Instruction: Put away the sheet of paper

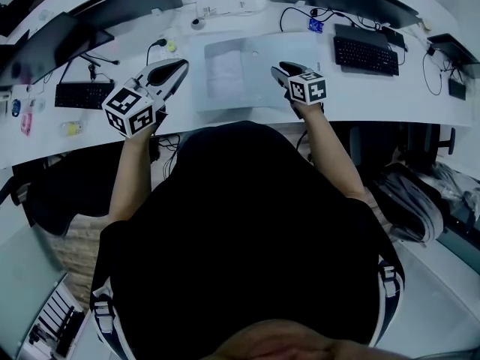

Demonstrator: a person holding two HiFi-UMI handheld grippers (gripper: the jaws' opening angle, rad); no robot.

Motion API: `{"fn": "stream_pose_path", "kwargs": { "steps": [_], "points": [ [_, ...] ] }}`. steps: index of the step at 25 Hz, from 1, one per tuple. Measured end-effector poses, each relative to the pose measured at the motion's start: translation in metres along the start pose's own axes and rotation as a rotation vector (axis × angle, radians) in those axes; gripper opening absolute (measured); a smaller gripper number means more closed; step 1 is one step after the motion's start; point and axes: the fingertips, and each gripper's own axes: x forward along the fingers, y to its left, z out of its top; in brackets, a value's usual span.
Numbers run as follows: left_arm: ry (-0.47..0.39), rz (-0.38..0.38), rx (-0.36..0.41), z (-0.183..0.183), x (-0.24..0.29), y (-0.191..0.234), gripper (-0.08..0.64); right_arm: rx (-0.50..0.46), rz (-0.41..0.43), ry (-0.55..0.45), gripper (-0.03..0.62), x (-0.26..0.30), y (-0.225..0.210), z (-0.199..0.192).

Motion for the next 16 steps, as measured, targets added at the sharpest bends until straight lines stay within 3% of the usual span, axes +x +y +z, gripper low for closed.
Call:
{"fn": "stream_pose_path", "kwargs": {
  "steps": [16],
  "points": [
    [0.011,-0.05,0.016,-0.002,0.017,-0.029,0.021,-0.002,-0.021,-0.128,0.053,-0.063,0.004,0.019]
  ]
}}
